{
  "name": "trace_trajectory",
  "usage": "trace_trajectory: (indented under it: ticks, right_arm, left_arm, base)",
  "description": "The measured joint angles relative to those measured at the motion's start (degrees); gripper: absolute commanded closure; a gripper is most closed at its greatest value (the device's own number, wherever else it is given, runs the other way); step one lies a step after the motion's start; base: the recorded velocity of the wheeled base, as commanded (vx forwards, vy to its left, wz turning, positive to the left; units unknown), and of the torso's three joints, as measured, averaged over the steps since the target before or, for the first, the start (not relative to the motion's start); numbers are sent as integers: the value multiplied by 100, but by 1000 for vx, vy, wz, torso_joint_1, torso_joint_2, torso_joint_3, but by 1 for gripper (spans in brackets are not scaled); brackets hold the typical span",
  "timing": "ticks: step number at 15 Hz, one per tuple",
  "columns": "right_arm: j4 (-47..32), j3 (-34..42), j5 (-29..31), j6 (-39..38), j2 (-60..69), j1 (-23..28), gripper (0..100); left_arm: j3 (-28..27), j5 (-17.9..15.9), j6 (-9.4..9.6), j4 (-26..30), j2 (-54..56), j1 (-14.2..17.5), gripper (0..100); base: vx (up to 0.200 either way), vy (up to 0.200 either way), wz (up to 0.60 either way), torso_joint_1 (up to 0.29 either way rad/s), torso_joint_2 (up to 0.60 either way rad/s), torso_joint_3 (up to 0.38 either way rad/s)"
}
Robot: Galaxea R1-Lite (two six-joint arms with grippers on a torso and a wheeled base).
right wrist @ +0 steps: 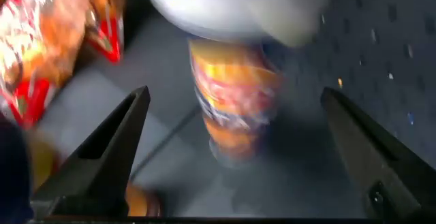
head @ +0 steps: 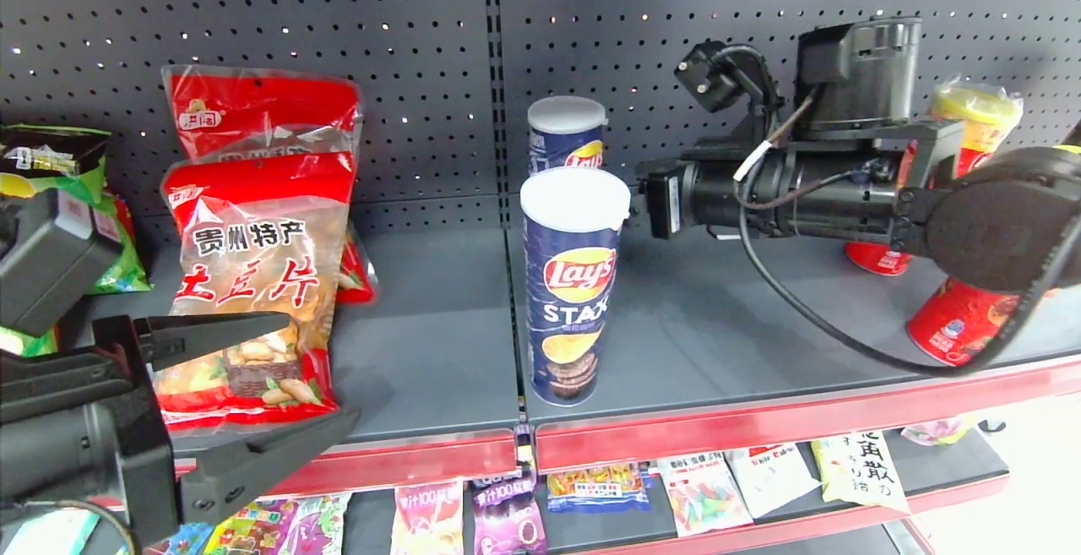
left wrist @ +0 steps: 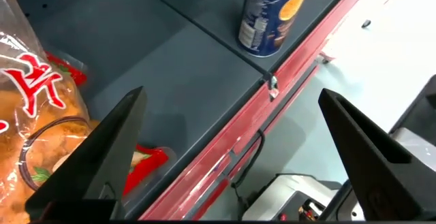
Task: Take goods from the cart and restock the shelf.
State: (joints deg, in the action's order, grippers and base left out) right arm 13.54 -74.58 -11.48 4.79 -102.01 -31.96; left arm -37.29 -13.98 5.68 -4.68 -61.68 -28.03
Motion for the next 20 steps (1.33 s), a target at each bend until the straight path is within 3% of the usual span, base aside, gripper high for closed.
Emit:
trace_trajectory:
  ticks: [3,7,10,12,14,20]
  right_arm:
    - [13,989,279,-26,774,101,0]
    - [6,2352,423,-1,1991,112,0]
    - [-5,3771,399,27,3256,-262,0]
    - [-20,4463,416,27,4002,-447,0]
    - [-44,4890,506,16,4664,-425,0]
    - [-46,5088,535,-20,5346,-65,0]
  left_arm:
    - [-66,35,26,-43,-276,-5,0]
    - [-113,189,77,-502,-874,-15,0]
    - [-113,299,560,-761,-1527,-85,0]
    - [-151,315,666,-807,-1860,-155,0]
    - [-315,332,690,-840,-2214,-240,0]
    - [-912,383,690,-837,-2942,-367,0]
  base:
    - [0,0,0,0,0,0]
    - [0,0,0,0,0,0]
    - [0,0,0,0,0,0]
    - [0,0,0,0,0,0]
    - [0,0,0,0,0,0]
    - [0,0,0,0,0,0]
